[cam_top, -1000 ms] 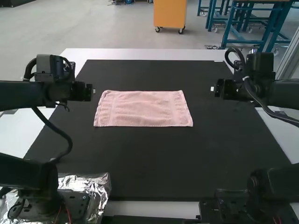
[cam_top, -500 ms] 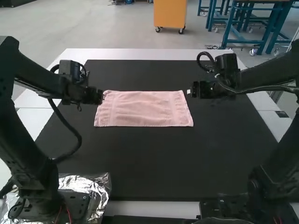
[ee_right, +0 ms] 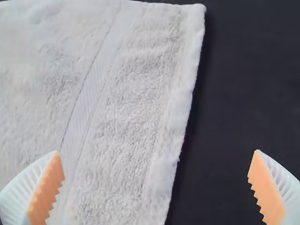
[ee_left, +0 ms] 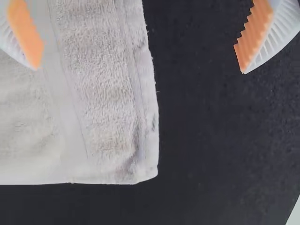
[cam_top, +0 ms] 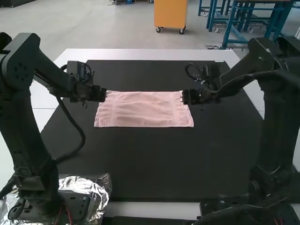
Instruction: Fold the towel.
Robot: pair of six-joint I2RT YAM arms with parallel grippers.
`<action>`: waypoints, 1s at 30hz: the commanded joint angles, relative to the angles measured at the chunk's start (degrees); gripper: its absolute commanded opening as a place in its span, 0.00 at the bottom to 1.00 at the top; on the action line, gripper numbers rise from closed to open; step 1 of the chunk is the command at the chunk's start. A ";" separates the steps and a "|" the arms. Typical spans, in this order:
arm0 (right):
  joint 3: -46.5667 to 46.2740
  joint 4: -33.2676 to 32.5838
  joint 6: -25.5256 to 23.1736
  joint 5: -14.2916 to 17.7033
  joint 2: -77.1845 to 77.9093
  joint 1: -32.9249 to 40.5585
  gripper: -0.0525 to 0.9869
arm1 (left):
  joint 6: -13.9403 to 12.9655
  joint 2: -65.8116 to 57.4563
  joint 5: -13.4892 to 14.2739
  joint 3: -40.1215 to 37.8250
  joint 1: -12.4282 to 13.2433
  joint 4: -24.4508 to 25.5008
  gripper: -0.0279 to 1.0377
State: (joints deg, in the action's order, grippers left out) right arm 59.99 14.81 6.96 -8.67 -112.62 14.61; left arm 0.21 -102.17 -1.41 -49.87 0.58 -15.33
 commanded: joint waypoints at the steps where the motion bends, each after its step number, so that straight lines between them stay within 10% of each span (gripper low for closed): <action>1: 3.65 0.57 2.18 0.14 -2.96 0.15 0.92 | -1.00 -2.07 0.79 -2.52 -0.32 -1.02 0.92; 30: 19.64 -0.31 2.71 0.14 -17.28 -0.81 0.92 | -1.17 -16.66 2.99 -13.41 -0.23 0.74 0.90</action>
State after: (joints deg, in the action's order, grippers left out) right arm 78.24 14.66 9.10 -8.62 -129.34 14.48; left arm -0.43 -117.75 0.93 -61.43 0.58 -14.52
